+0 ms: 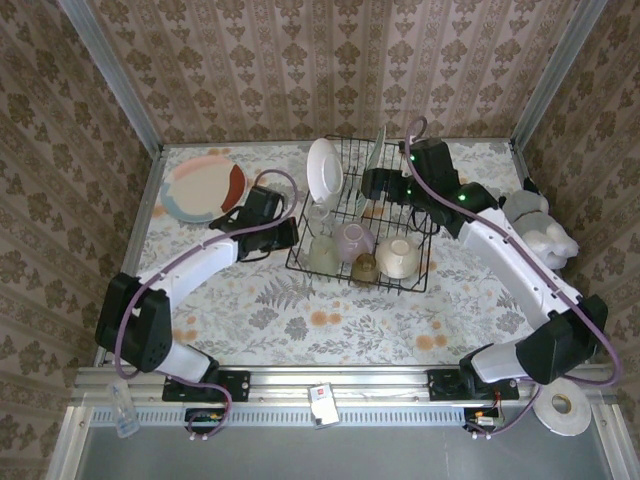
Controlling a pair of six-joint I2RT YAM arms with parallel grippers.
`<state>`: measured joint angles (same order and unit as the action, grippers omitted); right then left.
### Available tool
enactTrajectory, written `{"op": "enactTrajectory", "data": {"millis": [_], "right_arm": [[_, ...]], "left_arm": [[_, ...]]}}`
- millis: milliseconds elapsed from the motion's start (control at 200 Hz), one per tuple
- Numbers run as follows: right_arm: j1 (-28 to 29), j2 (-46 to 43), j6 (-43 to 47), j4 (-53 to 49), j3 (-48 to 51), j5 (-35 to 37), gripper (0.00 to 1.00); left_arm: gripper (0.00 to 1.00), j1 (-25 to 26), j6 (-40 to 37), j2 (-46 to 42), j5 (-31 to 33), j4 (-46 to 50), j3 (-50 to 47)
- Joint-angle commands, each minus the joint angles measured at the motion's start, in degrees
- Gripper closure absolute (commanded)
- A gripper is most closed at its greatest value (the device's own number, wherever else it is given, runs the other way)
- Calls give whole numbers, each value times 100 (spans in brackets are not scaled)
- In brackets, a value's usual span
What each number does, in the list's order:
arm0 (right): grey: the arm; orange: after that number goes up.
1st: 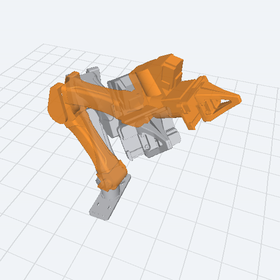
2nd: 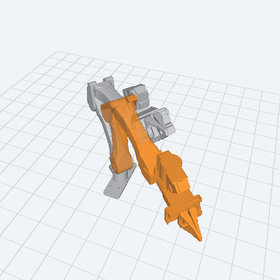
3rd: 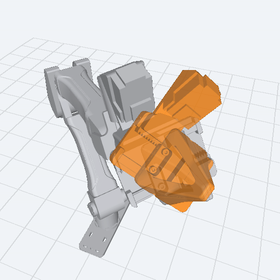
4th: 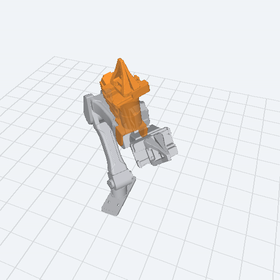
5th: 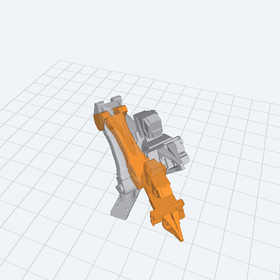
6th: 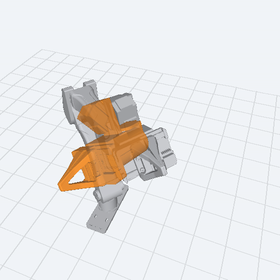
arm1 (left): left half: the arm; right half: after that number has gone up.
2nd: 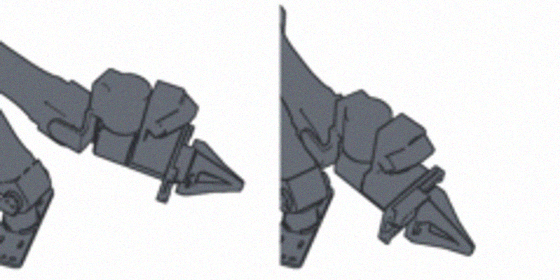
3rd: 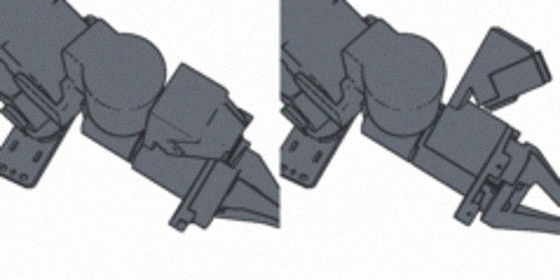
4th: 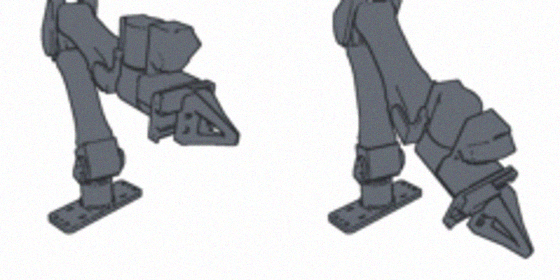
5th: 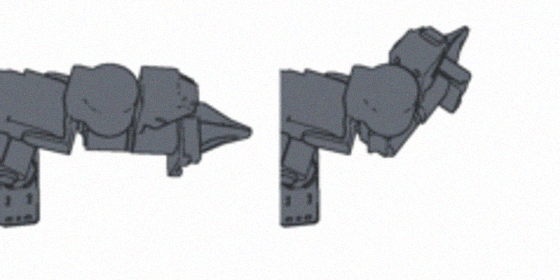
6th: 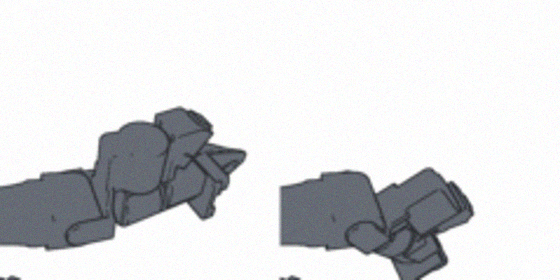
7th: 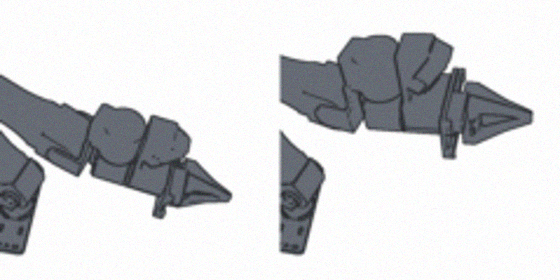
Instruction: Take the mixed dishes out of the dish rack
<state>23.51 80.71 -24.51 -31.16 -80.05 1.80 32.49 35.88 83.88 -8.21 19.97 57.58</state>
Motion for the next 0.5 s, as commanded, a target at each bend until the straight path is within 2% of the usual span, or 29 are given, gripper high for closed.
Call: {"op": "enactTrajectory", "data": {"millis": [0,250,315,425,495], "right_arm": [[-33,245,283,-397,-308,634,0],[-41,725,290,-426,-671,839,9],[-47,854,260,-424,-782,818,10],[-48,1055,222,-428,-940,864,15],[-46,1145,242,-428,-1026,927,18]], "left_arm": [[100,301,616,-189,213,39,-233],[100,858,909,-378,514,-21,-393],[97,963,961,-424,514,-64,-441],[82,1063,965,-472,582,52,-458],[65,1039,951,-643,808,231,-492]]}}
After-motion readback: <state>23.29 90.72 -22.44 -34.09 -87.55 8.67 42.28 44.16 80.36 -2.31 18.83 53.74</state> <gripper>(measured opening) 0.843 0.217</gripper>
